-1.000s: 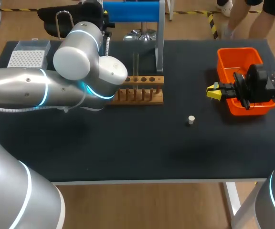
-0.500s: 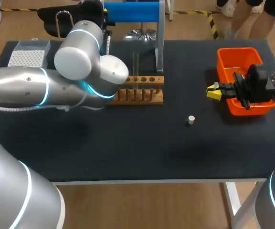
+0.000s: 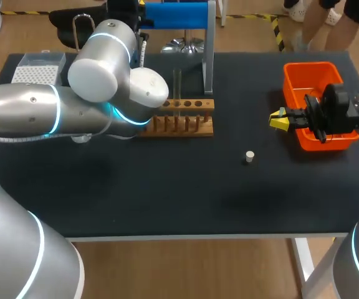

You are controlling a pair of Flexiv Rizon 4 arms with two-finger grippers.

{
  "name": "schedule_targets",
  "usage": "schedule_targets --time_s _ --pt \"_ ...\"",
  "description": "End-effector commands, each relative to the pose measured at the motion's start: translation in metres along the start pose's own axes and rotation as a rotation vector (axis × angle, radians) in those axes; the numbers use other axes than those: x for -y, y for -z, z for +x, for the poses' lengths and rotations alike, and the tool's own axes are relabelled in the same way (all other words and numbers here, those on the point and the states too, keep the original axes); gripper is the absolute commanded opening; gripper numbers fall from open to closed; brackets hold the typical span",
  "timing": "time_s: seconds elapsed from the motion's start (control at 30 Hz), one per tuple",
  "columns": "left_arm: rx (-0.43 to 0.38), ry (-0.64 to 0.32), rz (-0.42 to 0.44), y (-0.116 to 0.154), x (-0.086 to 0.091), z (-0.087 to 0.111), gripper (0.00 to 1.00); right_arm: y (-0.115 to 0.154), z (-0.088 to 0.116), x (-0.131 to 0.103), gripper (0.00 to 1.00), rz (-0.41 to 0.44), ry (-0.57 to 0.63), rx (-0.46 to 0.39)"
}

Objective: Invert the test tube, pick up the pipette, mount the tip to pipette, aspirate from beaker and dispense into the tube, eject the tip, return the pipette, and cap with the stopper.

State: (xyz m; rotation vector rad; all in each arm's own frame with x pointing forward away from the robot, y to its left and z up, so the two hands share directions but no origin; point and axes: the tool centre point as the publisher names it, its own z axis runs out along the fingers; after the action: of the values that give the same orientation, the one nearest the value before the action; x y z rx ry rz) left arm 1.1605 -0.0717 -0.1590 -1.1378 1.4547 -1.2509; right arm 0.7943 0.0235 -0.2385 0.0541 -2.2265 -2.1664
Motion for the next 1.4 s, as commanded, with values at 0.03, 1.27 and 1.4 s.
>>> schedule_targets --time_s 0.03,1.27,1.4 --pt "-0.181 -0.006 -0.017 0.025 0.016 -0.013 0.0 0.0 0.001 -0.001 0.0 0.003 0.0 0.003" --pt "-0.755 -0.083 0.132 0.127 0.041 0.005 0.0 0.0 0.001 -0.001 0.0 0.003 0.0 0.003" --pt "-0.832 -0.076 0.169 0.145 0.047 0.011 0.0 0.0 0.001 -0.001 0.0 0.003 0.0 0.003"
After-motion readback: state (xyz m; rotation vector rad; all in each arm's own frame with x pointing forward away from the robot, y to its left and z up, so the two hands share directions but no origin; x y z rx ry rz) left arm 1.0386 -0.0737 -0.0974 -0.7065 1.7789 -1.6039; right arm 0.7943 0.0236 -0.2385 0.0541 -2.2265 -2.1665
